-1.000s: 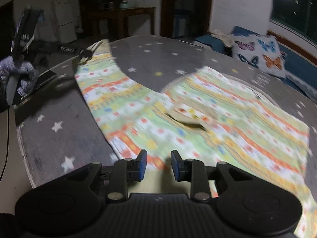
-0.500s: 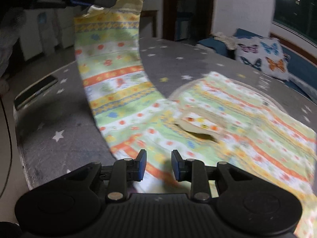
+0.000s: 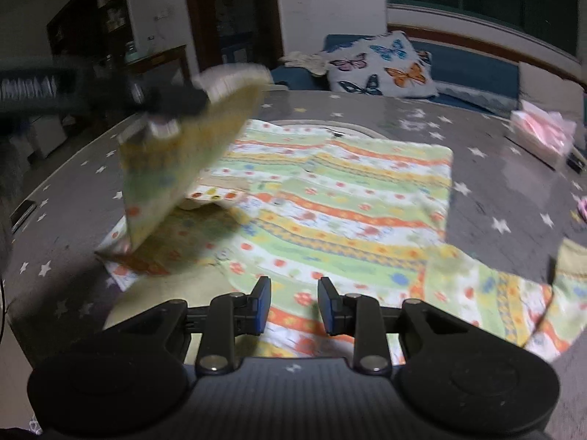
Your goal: Fold clothes
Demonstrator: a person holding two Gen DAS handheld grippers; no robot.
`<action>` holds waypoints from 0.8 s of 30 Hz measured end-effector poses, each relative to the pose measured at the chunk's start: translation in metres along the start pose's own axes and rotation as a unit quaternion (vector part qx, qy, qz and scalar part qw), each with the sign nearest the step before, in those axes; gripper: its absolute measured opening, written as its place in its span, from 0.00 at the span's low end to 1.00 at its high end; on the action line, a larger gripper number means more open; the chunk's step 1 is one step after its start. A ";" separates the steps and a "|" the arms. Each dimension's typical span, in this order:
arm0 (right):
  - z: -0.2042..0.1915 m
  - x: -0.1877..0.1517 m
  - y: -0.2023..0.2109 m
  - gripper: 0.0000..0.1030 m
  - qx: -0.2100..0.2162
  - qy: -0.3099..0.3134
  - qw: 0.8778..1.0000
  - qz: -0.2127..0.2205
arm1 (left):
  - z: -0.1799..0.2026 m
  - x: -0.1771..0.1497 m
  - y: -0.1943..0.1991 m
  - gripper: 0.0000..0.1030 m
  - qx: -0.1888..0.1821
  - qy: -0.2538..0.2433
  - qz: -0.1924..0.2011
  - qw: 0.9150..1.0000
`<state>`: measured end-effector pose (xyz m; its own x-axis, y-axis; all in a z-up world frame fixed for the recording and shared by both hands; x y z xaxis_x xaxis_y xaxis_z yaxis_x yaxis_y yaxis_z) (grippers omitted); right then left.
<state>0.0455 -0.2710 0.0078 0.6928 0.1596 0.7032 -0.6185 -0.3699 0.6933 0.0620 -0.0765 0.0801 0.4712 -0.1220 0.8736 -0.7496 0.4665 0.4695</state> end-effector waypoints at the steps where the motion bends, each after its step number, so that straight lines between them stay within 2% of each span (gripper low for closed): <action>1: 0.003 -0.002 0.000 0.27 -0.001 -0.006 1.000 0.000 | 0.004 -0.006 -0.005 0.26 -0.006 -0.002 -0.007 1.000; 3: 0.009 -0.004 0.002 0.27 -0.002 -0.017 1.000 -0.001 | -0.004 -0.015 -0.003 0.42 0.009 -0.005 -0.015 1.000; 5: 0.013 -0.005 0.003 0.27 -0.002 -0.024 1.000 0.000 | -0.015 -0.024 0.001 0.51 0.029 -0.008 -0.021 0.999; 6: 0.015 -0.004 0.003 0.27 -0.002 -0.030 1.000 0.003 | -0.020 -0.029 0.003 0.52 0.039 -0.009 -0.024 0.999; 12: 0.022 0.007 0.002 0.27 0.004 -0.055 0.998 0.018 | -0.053 -0.056 0.016 0.53 0.100 -0.017 -0.043 0.994; 15: 0.020 0.013 -0.009 0.27 0.017 -0.063 0.998 0.012 | -0.070 -0.070 0.022 0.53 0.127 -0.016 -0.056 0.990; 22: 0.009 0.013 -0.036 0.26 0.023 -0.068 0.997 -0.019 | -0.083 -0.095 0.025 0.52 0.149 -0.013 -0.076 0.986; 24: 0.005 0.014 -0.036 0.20 0.016 -0.058 0.998 -0.016 | -0.084 -0.098 0.025 0.52 0.150 -0.016 -0.079 0.985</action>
<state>0.0789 -0.2605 -0.0081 0.7520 0.0648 0.6560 -0.5842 -0.3954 0.7087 0.0364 0.0205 -0.0050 0.5811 -0.2027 0.7882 -0.7744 0.1601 0.6121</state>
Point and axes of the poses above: each gripper's, at about its wrist camera, not at the fingertips, and y roughly against the way its jaws point, z to its right, x to its top, the point moved 1 cm from there along -y, roughly the way its jaws point, and after that the axes turned 4 degrees about -y, right-handed, at the moved point
